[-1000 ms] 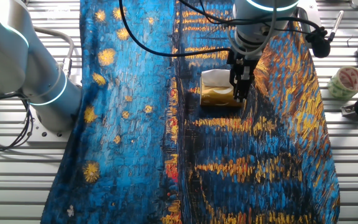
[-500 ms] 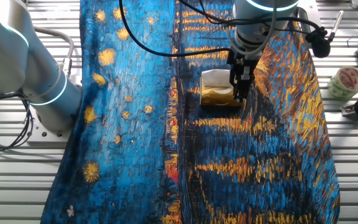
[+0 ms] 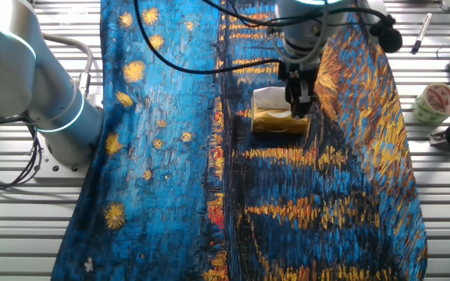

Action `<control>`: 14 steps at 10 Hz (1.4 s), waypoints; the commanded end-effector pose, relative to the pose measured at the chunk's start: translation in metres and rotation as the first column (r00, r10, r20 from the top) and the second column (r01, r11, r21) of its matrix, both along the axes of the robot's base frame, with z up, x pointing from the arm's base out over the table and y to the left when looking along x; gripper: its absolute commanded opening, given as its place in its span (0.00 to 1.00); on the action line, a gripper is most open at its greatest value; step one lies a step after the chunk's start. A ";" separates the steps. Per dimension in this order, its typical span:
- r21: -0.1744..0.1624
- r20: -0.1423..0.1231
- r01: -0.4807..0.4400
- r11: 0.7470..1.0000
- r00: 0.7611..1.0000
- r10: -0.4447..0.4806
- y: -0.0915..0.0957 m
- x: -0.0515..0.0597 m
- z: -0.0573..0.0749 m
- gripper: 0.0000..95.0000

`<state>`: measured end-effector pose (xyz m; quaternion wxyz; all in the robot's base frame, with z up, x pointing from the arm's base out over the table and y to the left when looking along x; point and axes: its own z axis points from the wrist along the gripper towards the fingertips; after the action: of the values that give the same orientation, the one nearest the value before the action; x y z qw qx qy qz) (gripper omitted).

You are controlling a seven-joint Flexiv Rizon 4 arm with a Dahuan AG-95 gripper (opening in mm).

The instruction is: Pull out a napkin

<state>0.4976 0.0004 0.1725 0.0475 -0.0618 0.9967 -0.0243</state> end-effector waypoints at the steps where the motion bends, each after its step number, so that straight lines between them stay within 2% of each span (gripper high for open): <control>1: 0.000 0.000 0.002 1.000 1.000 -0.002 0.000 0.002 -0.001 0.00; 8: 0.002 -0.005 0.001 1.000 1.000 -0.001 0.000 0.002 -0.001 0.00; 11: 0.009 0.003 -0.002 1.000 1.000 0.002 0.000 0.002 -0.001 0.00; 12: 0.012 0.004 -0.007 1.000 1.000 0.007 0.000 0.002 -0.001 0.20; 14: 0.017 0.003 -0.011 1.000 1.000 0.011 0.000 0.002 -0.001 0.20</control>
<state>0.4987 0.0008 0.1722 0.0505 -0.0669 0.9964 -0.0154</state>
